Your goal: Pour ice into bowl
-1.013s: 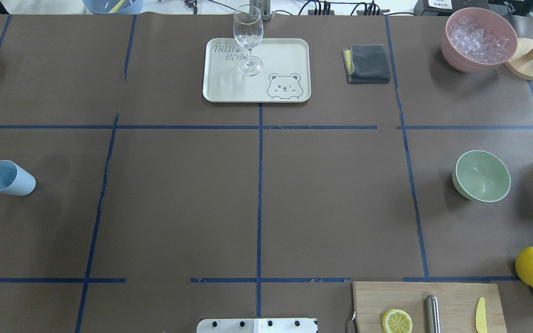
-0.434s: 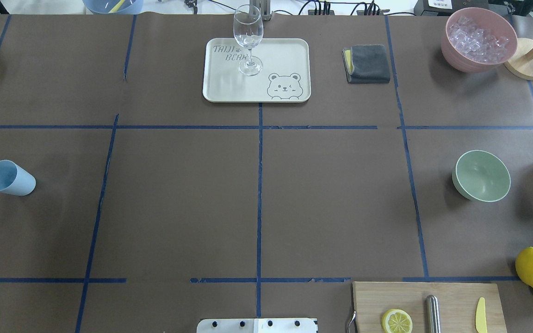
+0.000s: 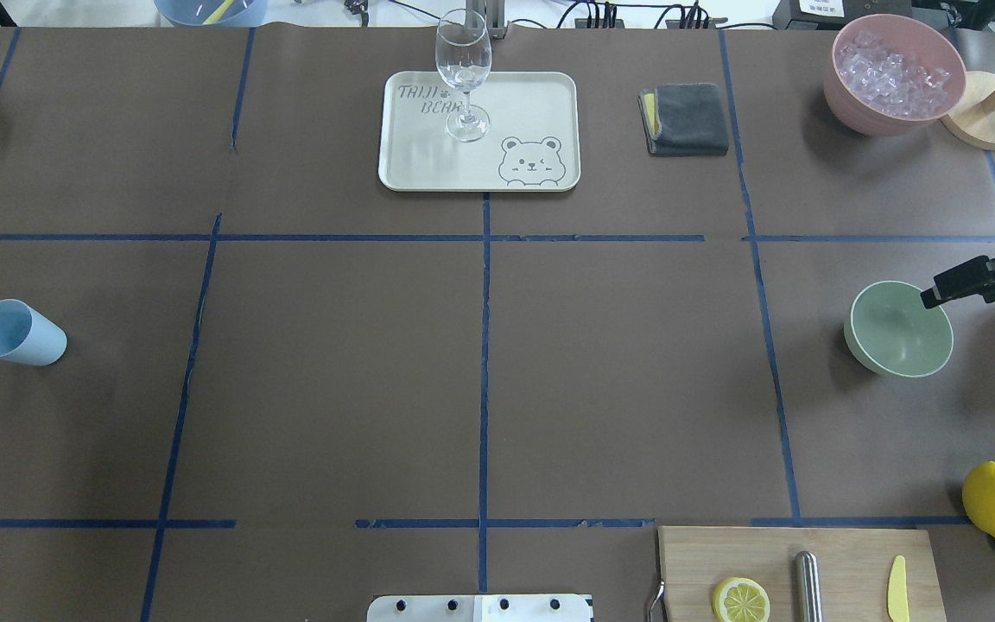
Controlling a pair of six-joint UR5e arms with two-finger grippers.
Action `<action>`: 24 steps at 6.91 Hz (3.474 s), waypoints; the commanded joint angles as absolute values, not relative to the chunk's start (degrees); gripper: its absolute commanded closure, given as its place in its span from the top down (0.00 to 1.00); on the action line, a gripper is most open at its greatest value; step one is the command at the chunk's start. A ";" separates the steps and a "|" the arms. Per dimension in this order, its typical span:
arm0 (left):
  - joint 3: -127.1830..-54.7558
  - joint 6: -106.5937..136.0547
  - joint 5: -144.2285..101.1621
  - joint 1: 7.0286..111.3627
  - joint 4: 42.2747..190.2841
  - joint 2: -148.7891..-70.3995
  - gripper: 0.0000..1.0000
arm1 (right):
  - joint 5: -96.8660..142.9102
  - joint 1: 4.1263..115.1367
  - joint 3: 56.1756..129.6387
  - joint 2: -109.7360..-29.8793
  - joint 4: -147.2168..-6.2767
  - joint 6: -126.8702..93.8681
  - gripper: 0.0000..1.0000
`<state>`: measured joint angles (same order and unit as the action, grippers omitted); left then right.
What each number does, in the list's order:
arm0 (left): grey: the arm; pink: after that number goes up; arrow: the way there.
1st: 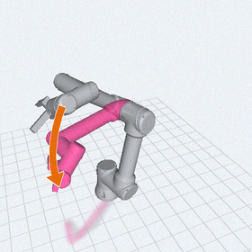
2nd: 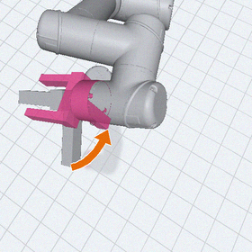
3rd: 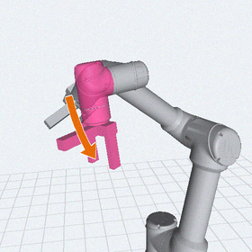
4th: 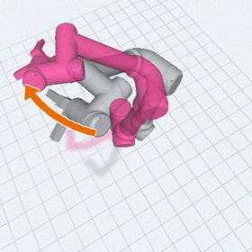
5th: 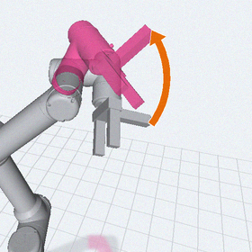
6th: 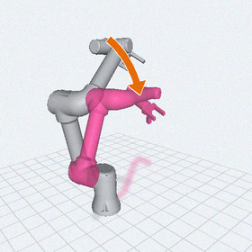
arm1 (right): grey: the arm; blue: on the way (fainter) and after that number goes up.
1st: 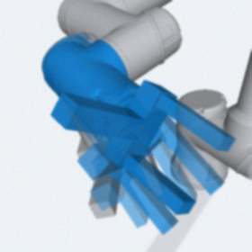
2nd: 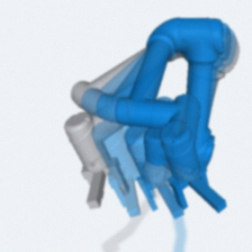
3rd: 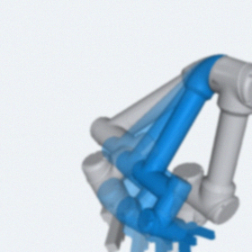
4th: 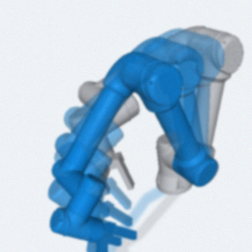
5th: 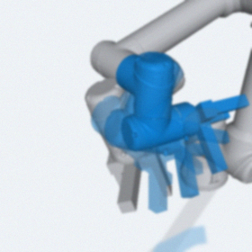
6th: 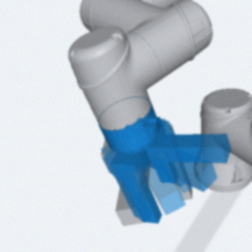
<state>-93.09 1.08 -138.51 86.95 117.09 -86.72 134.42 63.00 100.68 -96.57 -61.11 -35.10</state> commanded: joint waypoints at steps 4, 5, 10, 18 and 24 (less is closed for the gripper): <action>-92.90 1.41 -138.60 86.84 118.74 -86.48 1.00 | 129.64 58.36 90.11 -95.56 -50.10 -43.33 0.79; -92.90 1.41 -138.60 86.84 118.74 -86.48 1.00 | 129.90 58.45 89.57 -95.54 -50.01 -43.24 0.14; -92.99 1.41 -138.60 86.84 118.83 -86.40 1.00 | 130.34 57.49 100.22 -94.67 -48.60 -59.10 0.00; -93.51 1.41 -138.78 81.92 132.23 -86.48 1.00 | 98.17 22.51 88.53 -45.54 -74.88 -103.01 0.00; -96.47 31.34 -122.67 70.35 156.16 -80.01 1.00 | 97.82 23.63 83.05 -41.23 -74.62 -105.02 1.00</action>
<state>-94.24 26.04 -129.17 74.17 151.90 -83.04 97.78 22.89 82.86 -42.03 -74.79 -104.12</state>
